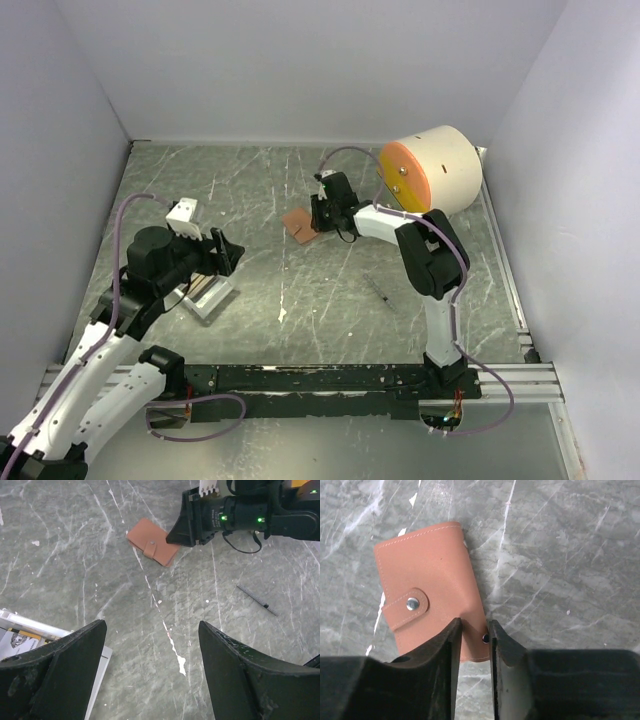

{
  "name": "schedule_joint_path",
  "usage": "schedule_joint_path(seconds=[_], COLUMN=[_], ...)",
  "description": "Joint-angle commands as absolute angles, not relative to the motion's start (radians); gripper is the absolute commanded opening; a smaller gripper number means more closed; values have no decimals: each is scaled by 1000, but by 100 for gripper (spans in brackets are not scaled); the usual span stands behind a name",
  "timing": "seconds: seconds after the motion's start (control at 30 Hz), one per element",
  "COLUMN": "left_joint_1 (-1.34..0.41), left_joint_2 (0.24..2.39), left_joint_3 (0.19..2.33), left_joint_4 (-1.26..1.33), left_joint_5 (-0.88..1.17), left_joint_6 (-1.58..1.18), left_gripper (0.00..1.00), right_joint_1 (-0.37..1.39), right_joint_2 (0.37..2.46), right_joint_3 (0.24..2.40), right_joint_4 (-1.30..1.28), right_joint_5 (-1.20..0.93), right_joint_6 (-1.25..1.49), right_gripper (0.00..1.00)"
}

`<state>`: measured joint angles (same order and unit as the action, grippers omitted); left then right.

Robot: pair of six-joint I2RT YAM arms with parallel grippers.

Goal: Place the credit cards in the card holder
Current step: Open the card holder at the center of the board.

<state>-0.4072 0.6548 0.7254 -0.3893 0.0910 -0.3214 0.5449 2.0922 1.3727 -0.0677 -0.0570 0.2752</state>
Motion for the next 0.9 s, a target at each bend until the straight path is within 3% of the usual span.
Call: schedule_joint_path(seconds=[0.0,0.23,0.43,0.87], left_joint_1=[-396,-397,-400,-476], left_joint_2=[679,748,923,1174], left_joint_3=[735,741,799,813], left_joint_4=[-373,-370,-418,-312], left_joint_5=[106,125,271,441], left_joint_6=[-322,-387,-442,-527], left_gripper=[84,65,58,60], right_joint_1=[543,544,549,621], right_joint_2=[2058,1911,1733,1394], right_joint_3=[1278,1131,926,674], right_joint_4=[-85,-85,-55,43], right_joint_5=[-83,-83,-62,-184], right_joint_6=[286,363,480,679], right_gripper=[20,9,6,6])
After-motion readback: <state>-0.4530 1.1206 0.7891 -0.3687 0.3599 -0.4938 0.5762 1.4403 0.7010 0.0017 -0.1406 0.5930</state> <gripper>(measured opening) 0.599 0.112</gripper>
